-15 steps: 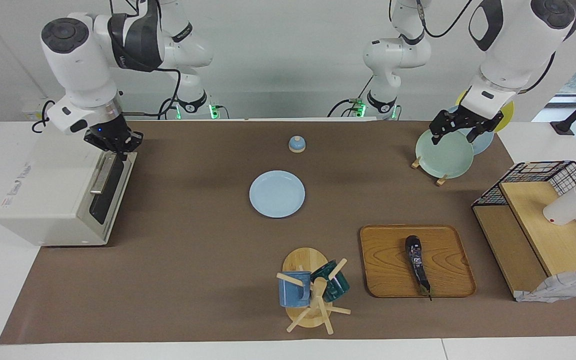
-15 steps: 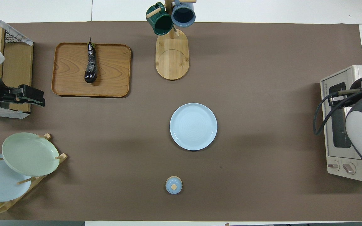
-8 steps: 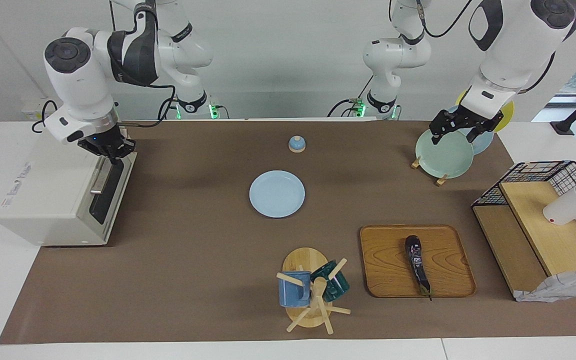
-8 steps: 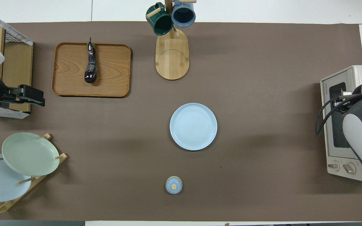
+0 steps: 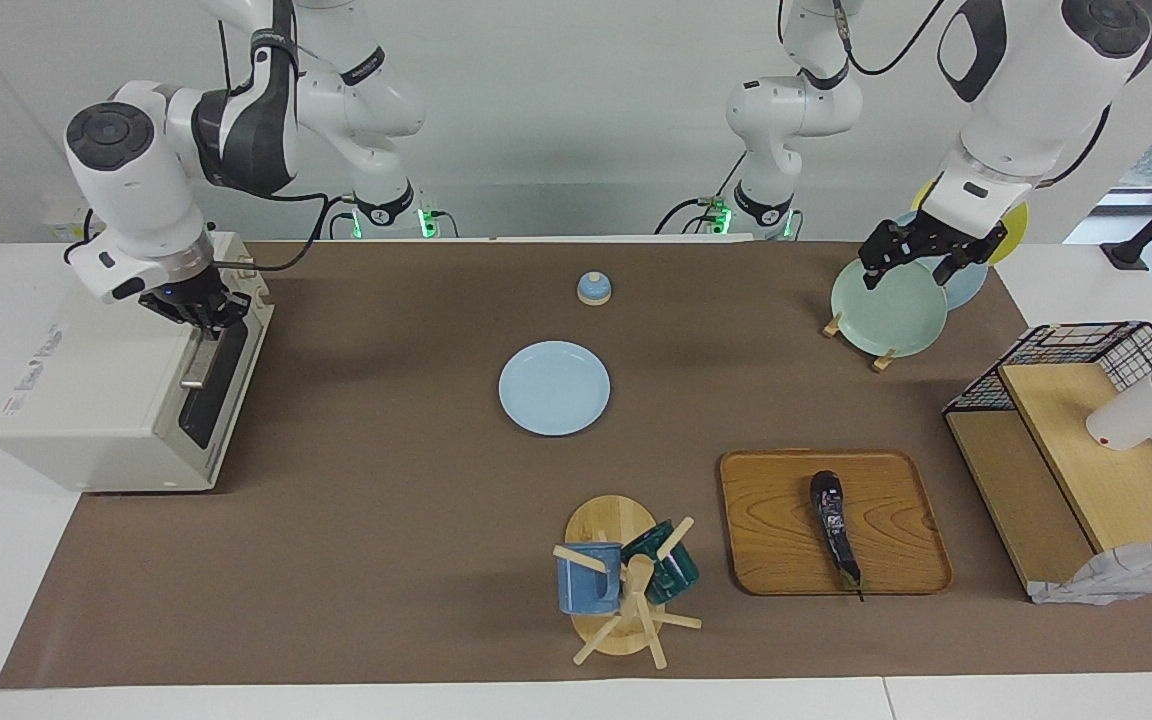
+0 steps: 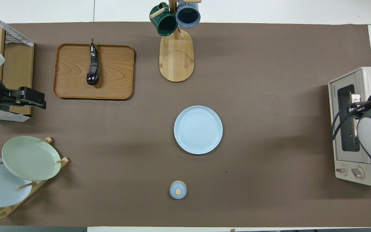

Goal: Put eggplant into oven

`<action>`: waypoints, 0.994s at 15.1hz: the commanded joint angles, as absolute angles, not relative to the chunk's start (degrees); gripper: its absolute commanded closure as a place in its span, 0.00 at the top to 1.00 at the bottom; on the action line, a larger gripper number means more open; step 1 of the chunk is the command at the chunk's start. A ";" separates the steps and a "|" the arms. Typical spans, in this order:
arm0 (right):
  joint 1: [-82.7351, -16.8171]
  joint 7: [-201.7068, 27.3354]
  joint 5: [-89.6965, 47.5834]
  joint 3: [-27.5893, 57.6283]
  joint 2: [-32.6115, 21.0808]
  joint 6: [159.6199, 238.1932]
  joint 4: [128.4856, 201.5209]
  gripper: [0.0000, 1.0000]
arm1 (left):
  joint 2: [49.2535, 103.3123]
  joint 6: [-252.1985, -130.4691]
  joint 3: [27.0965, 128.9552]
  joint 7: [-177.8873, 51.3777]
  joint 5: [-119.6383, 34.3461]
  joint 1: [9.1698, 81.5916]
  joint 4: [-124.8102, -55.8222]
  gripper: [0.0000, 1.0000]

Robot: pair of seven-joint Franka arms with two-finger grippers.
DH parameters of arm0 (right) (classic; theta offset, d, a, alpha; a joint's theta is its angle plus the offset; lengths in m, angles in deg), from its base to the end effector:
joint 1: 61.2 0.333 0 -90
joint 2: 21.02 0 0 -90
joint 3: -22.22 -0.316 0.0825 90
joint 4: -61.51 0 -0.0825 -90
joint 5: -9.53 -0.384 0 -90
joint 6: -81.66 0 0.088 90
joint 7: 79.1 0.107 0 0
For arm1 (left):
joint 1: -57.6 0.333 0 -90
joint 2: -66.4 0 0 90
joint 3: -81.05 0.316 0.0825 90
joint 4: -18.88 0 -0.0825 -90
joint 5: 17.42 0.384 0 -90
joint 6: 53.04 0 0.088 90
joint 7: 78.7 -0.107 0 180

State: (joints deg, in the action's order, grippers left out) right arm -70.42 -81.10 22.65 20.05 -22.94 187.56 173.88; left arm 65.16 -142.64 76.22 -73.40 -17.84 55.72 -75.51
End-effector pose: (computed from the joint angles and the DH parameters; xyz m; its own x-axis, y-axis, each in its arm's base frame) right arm 0.5342 -0.0839 0.4830 0.9953 -0.0264 -0.0935 -0.0061 -0.9775 0.2108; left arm 0.5409 -0.0649 0.5997 0.9978 -0.0243 -0.0622 -0.0244 -0.9997 -0.0003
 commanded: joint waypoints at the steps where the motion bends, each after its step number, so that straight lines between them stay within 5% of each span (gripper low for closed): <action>1: -71.04 -82.17 23.68 19.58 -24.27 188.80 175.94 0.00 | 64.29 -143.13 75.87 -72.81 -18.56 56.54 -76.30 1.00; 6: -71.75 -83.92 23.68 19.50 -24.36 190.38 177.35 0.00 | 66.74 -151.28 75.69 -72.90 -18.30 56.37 -78.32 1.00; 15: -71.75 -84.02 22.98 19.50 -24.62 190.82 178.85 0.00 | 88.80 -167.37 75.52 -73.86 -17.86 55.40 -72.17 1.00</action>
